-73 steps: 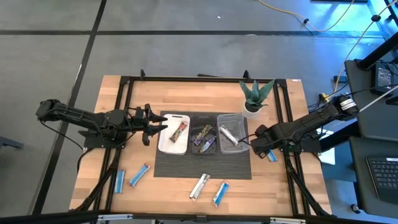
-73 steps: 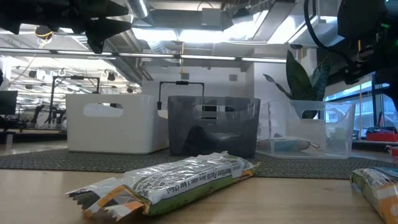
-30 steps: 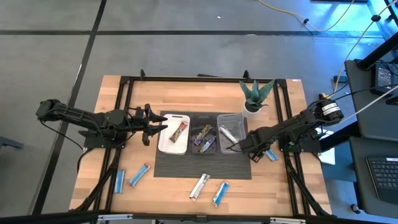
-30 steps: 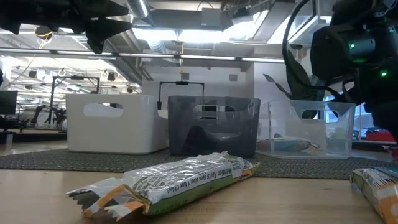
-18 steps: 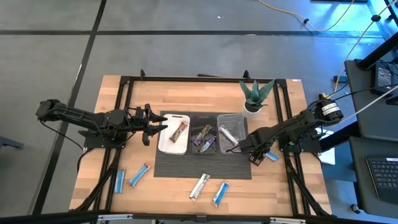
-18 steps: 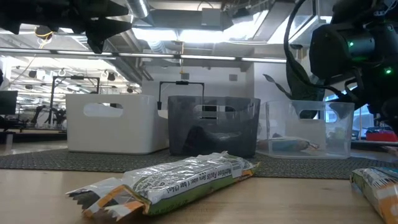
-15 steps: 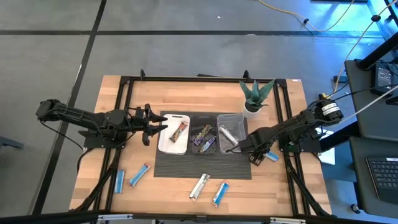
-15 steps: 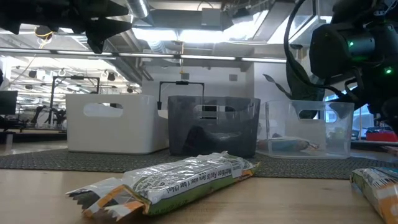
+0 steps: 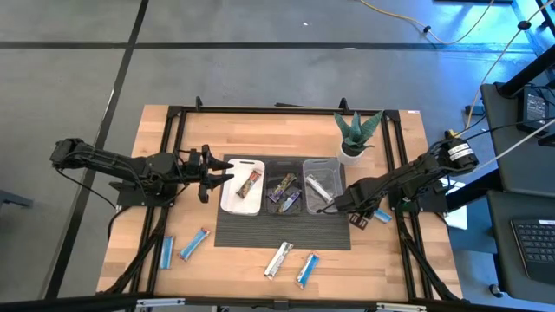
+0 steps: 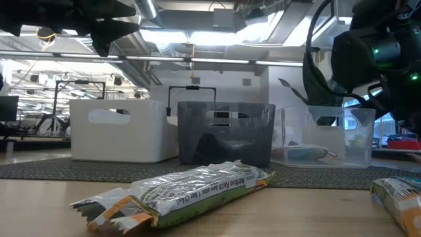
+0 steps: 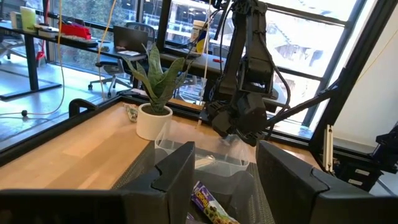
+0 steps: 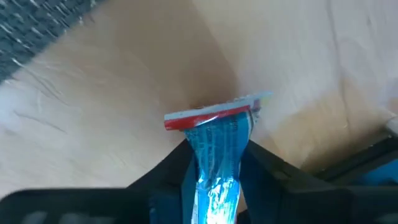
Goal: Pick and place Granola Bars by type
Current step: Put the red granola bar into the white bin
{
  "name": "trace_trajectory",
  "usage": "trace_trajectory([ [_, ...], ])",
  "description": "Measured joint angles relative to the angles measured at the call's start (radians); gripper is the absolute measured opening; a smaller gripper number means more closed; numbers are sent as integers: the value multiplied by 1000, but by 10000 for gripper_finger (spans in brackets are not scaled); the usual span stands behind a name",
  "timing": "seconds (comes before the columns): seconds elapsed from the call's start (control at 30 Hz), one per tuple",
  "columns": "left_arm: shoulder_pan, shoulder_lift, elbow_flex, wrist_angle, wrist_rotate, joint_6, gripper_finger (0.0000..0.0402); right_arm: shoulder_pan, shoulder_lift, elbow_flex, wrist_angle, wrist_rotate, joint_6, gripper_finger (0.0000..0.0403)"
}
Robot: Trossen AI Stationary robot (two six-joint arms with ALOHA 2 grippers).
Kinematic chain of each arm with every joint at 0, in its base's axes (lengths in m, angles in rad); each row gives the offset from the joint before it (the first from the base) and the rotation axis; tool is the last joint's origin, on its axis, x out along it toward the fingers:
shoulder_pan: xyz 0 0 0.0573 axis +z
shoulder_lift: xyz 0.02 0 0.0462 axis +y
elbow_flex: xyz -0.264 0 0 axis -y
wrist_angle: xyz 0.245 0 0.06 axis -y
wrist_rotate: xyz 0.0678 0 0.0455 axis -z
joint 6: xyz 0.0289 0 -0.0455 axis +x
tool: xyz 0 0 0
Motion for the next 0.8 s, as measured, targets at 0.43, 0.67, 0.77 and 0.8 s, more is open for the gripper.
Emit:
trace_trajectory([
  [0.43, 0, 0, 0, 0, 0, 0, 164, 0, 0, 13, -18, -78, -27, 105],
  [0.67, 0, 0, 0, 1, 0, 0, 164, 0, -2, 109, -150, -19, -49, 105],
  [0.77, 0, 0, 0, 1, 0, 0, 164, 0, -2, 150, -170, -14, -54, 105],
  [0.8, 0, 0, 0, 1, 0, 0, 164, 0, -2, 167, -185, -14, -56, 105],
])
